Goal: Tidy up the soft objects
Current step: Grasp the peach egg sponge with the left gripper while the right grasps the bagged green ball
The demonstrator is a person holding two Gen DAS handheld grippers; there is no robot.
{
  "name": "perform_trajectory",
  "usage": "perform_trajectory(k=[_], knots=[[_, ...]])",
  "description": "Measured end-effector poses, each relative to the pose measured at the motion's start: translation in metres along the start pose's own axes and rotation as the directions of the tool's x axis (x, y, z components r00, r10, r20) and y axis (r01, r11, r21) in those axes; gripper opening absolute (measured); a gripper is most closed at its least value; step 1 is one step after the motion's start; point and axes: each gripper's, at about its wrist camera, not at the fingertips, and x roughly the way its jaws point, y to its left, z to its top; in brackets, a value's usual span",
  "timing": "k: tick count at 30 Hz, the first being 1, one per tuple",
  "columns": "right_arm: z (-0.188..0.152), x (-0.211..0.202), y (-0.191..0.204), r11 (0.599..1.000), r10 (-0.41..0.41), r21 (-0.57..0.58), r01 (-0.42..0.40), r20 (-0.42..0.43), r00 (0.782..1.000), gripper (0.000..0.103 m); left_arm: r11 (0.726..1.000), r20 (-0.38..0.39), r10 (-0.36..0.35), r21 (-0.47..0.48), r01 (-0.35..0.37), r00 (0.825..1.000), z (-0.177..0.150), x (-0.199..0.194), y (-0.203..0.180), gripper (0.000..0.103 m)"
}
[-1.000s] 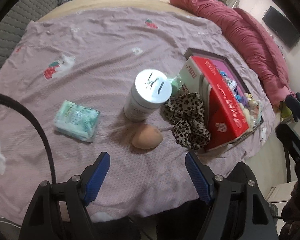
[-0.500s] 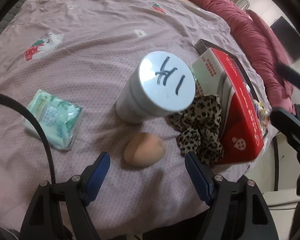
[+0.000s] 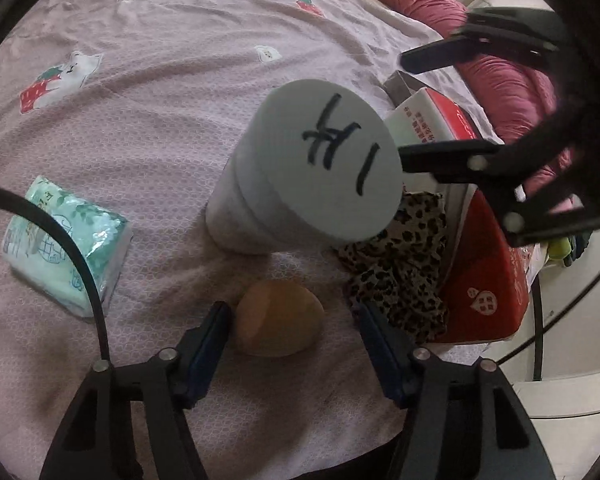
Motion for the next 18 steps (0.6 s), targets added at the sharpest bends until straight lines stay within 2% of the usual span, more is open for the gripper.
perform_trajectory(k=[2,5,10,14,15,16,18], knots=[[0.006,0.009,0.000,0.999,0.020,-0.030,-0.021,-0.032,0.999,0.075,1.000,0.011,-0.005,-0.003,0.005,1.000,0.000,0.000,0.000,0.055],[0.015,0.023,-0.002,0.998,0.030,-0.054,-0.034,-0.068,0.997,0.075,0.999,0.020,-0.037,-0.020,0.037,0.999,0.002,0.001,0.006,0.054],[0.027,0.045,-0.002,0.992,0.074,-0.095,-0.087,-0.128,0.989,0.075,0.996,0.024,-0.077,-0.049,0.078,0.997,0.000,0.003,0.021,0.047],[0.030,0.065,-0.004,0.989,0.090,-0.102,-0.111,-0.189,0.978,0.075,0.995,0.021,-0.087,-0.046,0.087,0.996,0.001,0.006,0.023,0.047],[0.030,0.069,-0.005,0.988,0.098,-0.095,-0.119,-0.197,0.975,0.070,0.996,0.020,-0.083,-0.041,0.084,0.996,0.001,0.007,0.022,0.046],[0.030,0.072,-0.006,0.988,0.104,-0.091,-0.124,-0.199,0.975,0.061,0.996,0.019,-0.083,-0.041,0.084,0.996,0.001,0.007,0.021,0.046],[0.030,0.077,-0.006,0.989,0.107,-0.081,-0.126,-0.207,0.972,0.053,0.996,0.019,-0.083,-0.038,0.084,0.996,-0.001,0.006,0.022,0.046]])
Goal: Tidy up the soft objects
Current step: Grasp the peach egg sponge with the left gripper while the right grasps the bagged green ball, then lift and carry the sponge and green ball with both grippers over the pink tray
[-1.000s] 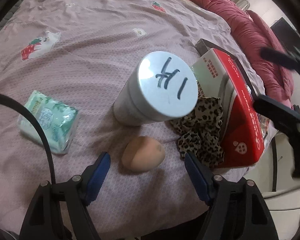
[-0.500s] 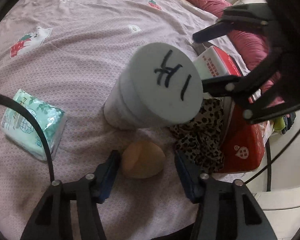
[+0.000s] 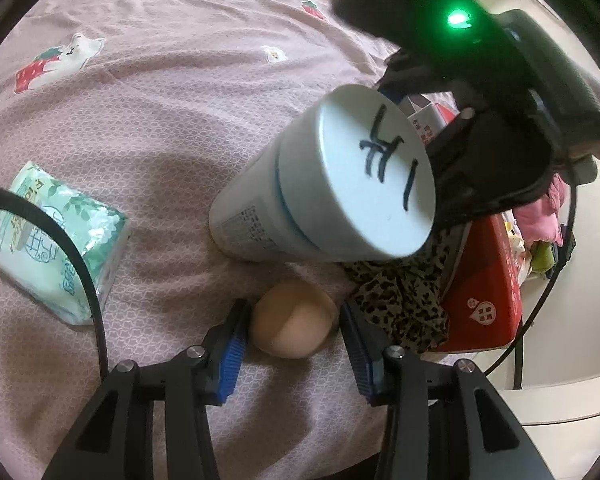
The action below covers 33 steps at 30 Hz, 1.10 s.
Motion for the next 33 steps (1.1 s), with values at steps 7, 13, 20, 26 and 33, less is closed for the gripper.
perform_trajectory(k=[7,13,20,26,33], knots=[[-0.026,-0.019,-0.016,0.993,0.012,0.114,-0.028,0.136,0.991,0.048,1.000,0.006,-0.015,-0.011,0.015,1.000,0.001,0.000,0.003,0.044],[-0.072,-0.058,-0.034,0.946,-0.049,0.320,-0.054,0.305,0.951,0.048,1.000,0.015,-0.008,-0.006,0.008,1.000,-0.004,-0.008,0.005,0.043],[-0.116,-0.106,-0.016,0.864,-0.161,0.494,-0.096,0.452,0.878,0.048,0.999,0.031,0.023,0.025,-0.024,0.999,-0.013,-0.017,-0.004,0.042],[-0.130,-0.124,-0.001,0.815,-0.230,0.559,-0.154,0.555,0.800,0.048,0.999,0.063,0.030,0.036,-0.032,0.998,-0.020,-0.037,-0.012,0.042],[-0.150,-0.144,0.013,0.759,-0.275,0.610,-0.227,0.616,0.738,0.048,0.996,0.097,0.068,0.058,-0.073,0.993,-0.028,-0.061,-0.024,0.042]])
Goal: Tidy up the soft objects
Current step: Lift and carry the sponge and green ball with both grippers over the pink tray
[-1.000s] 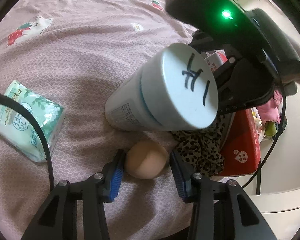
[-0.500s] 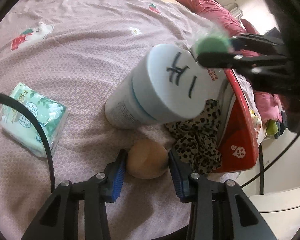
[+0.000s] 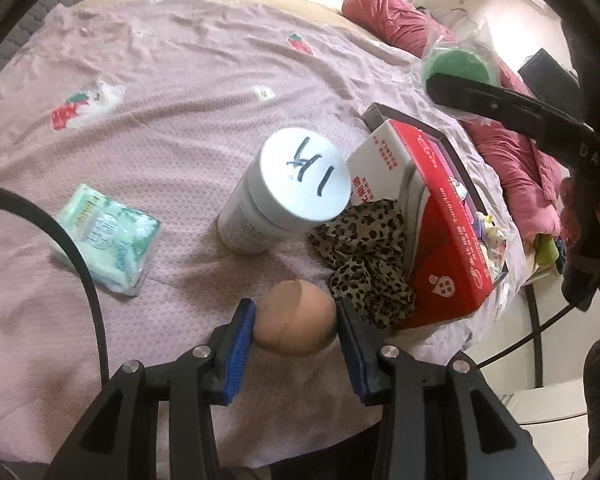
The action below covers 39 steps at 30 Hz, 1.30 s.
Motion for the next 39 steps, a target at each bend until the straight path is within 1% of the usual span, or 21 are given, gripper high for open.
perform_trajectory(k=[3,8,12,16,19,22,27,34,39], knots=[[-0.008,-0.015,0.007,0.999,0.014,0.041,-0.015,0.026,1.000,0.048,1.000,0.013,0.011,0.007,-0.011,1.000,0.000,-0.011,-0.007,0.042],[-0.021,-0.033,0.019,0.997,0.015,0.076,-0.019,0.055,0.998,0.048,0.999,0.050,0.034,0.038,-0.036,0.998,-0.002,-0.033,-0.020,0.042],[-0.031,-0.054,0.031,0.994,0.000,0.109,-0.011,0.097,0.995,0.048,0.993,0.085,0.081,0.080,-0.088,0.993,-0.003,-0.049,-0.033,0.042],[-0.042,-0.076,0.041,0.990,-0.015,0.142,-0.006,0.148,0.989,0.048,0.991,0.110,0.088,0.095,-0.099,0.990,-0.003,-0.066,-0.043,0.042],[-0.049,-0.089,0.046,0.988,-0.028,0.156,0.001,0.171,0.985,0.048,0.986,0.144,0.110,0.111,-0.127,0.983,-0.003,-0.079,-0.053,0.042],[-0.054,-0.100,0.048,0.985,-0.040,0.171,0.007,0.191,0.981,0.048,0.983,0.171,0.111,0.123,-0.133,0.979,-0.003,-0.092,-0.062,0.042],[-0.063,-0.125,0.047,0.977,-0.069,0.214,0.017,0.238,0.969,0.048,0.977,0.195,0.123,0.149,-0.154,0.973,0.000,-0.104,-0.076,0.042],[-0.075,-0.154,0.041,0.965,-0.100,0.260,0.024,0.283,0.954,0.048,0.969,0.209,0.121,0.188,-0.161,0.970,0.000,-0.113,-0.094,0.042],[-0.080,-0.170,0.029,0.956,-0.124,0.291,0.031,0.309,0.943,0.048,0.961,0.218,0.123,0.217,-0.171,0.968,0.000,-0.118,-0.111,0.042]])
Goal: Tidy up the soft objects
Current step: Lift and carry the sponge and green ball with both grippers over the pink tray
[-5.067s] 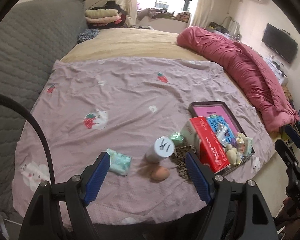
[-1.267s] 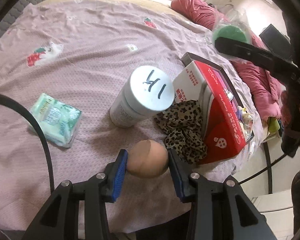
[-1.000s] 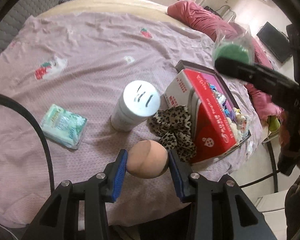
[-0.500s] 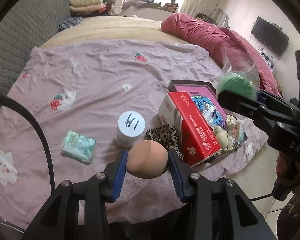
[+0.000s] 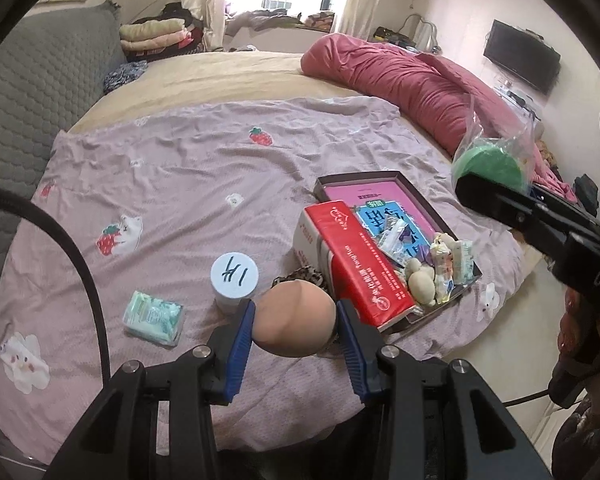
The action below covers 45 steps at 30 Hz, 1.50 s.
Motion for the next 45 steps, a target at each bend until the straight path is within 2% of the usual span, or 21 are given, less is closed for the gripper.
perform_trajectory(k=[11,24,35,45], knots=[[0.000,-0.045,-0.040,0.994,-0.093,0.068,0.088,0.076,0.993,0.048,0.997,0.014,-0.022,0.070,0.021,1.000,0.018,-0.005,-0.038,0.042],[-0.016,-0.098,-0.102,0.955,-0.261,0.175,0.241,0.107,0.959,0.048,0.984,-0.004,-0.077,0.162,0.076,0.997,0.042,0.016,-0.093,0.042],[-0.033,-0.097,-0.125,0.934,-0.317,0.193,0.299,0.071,0.946,0.048,0.963,-0.059,-0.126,0.232,0.137,0.990,0.060,0.053,-0.139,0.042],[-0.050,-0.075,-0.144,0.930,-0.304,0.226,0.291,0.024,0.952,0.048,0.960,-0.096,-0.114,0.246,0.134,0.989,0.068,0.088,-0.156,0.042]])
